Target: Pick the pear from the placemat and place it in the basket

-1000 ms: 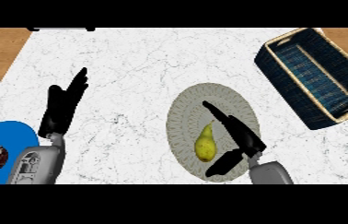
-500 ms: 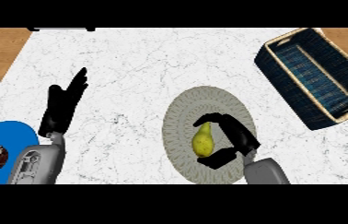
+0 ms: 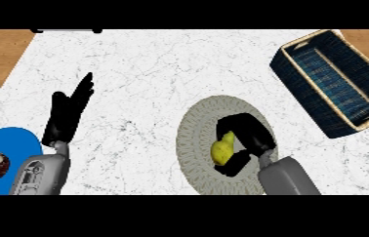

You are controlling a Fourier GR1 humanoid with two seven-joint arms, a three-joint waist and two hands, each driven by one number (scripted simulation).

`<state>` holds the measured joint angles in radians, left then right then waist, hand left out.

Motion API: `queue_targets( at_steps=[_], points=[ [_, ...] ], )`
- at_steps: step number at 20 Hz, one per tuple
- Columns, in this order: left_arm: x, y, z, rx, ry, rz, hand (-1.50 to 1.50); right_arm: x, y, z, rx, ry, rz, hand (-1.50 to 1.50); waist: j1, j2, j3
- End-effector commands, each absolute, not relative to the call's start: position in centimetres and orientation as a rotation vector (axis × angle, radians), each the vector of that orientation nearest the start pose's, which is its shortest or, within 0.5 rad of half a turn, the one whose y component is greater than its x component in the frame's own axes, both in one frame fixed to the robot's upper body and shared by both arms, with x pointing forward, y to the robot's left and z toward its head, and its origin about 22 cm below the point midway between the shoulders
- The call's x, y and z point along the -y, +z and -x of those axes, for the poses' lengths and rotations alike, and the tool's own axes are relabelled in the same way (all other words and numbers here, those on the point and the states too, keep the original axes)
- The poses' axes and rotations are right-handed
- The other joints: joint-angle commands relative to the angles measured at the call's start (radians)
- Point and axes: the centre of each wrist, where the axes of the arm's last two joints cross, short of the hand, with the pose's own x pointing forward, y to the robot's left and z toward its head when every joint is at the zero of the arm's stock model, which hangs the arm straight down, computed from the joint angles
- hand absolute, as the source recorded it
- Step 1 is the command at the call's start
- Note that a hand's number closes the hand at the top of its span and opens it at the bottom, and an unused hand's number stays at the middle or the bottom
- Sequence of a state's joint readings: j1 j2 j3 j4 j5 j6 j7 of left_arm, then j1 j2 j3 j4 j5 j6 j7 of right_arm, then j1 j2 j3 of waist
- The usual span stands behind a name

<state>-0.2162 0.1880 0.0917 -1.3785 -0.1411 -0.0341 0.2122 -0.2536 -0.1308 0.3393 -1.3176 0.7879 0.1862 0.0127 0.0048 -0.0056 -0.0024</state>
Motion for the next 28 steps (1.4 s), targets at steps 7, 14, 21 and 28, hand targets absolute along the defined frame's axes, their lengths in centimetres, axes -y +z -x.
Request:
queue_targets(
  at_steps=[7, 14, 21, 28],
  points=[
    [-27.3, 2.1, -29.0, 1.358, -0.214, -0.276, 0.0, 13.4, 6.3, -28.5, 1.262, 1.656, 0.847, 1.5, -0.007, 0.001, 0.002],
    [-29.0, 1.7, -28.4, 1.362, -0.188, -0.285, 0.0, 13.9, 12.2, -26.3, 1.479, 1.309, 0.587, 1.5, -0.016, 0.001, 0.002],
    [-28.2, 2.1, -29.3, 1.339, -0.186, -0.271, 0.0, 15.3, 20.7, -23.7, 1.742, 0.916, 0.427, 1.5, -0.025, -0.003, 0.002],
    [-28.7, 2.8, -29.4, 1.348, -0.201, -0.297, 0.0, 15.3, 29.7, -21.5, 1.809, 0.78, 0.51, 1.5, -0.007, -0.002, 0.001]
  ],
)
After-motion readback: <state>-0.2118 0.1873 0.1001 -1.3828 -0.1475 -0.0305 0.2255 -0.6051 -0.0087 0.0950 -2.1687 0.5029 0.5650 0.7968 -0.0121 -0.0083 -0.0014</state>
